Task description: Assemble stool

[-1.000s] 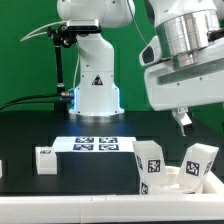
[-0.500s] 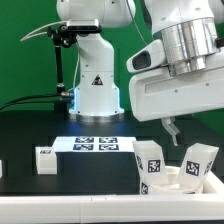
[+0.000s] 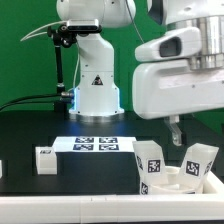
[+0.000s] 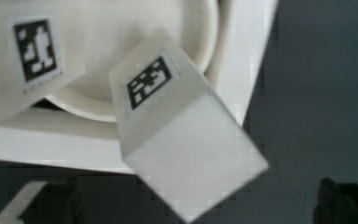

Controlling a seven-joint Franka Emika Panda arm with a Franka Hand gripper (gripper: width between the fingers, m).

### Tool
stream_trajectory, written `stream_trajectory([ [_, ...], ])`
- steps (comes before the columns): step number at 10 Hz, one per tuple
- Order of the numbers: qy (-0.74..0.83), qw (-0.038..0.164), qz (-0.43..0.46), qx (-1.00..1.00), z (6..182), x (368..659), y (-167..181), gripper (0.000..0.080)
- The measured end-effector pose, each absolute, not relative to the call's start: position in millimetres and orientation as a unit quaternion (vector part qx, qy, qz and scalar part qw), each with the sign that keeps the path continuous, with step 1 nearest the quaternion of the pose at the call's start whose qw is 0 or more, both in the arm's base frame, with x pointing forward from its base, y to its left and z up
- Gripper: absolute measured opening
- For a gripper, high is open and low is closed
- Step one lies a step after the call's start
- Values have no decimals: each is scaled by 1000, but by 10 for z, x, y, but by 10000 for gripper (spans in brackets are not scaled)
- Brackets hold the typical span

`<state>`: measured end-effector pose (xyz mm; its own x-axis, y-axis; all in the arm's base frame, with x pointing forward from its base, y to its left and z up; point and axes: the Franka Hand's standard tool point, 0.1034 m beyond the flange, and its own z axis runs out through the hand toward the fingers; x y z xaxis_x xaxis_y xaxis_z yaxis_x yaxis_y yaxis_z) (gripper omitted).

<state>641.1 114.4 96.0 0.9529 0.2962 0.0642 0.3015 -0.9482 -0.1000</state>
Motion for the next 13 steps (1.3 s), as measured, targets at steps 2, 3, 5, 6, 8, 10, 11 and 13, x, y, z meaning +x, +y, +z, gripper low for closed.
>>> stream_trajectory([
  [2,-200,41,-40,-978,982,6440,1069,649],
  [3,-218,36,-39,-974,978,6441,1050,649],
  [5,-272,22,-37,-961,965,6443,1020,649],
  [6,-312,8,-32,-950,933,6435,1047,649],
  [8,-322,6,-26,-946,821,6393,1059,649],
  [10,-318,2,-29,-948,707,6371,1058,649],
  [11,-302,2,-29,-953,671,6369,1063,649],
  [13,-295,2,-29,-955,670,6371,1047,622],
])
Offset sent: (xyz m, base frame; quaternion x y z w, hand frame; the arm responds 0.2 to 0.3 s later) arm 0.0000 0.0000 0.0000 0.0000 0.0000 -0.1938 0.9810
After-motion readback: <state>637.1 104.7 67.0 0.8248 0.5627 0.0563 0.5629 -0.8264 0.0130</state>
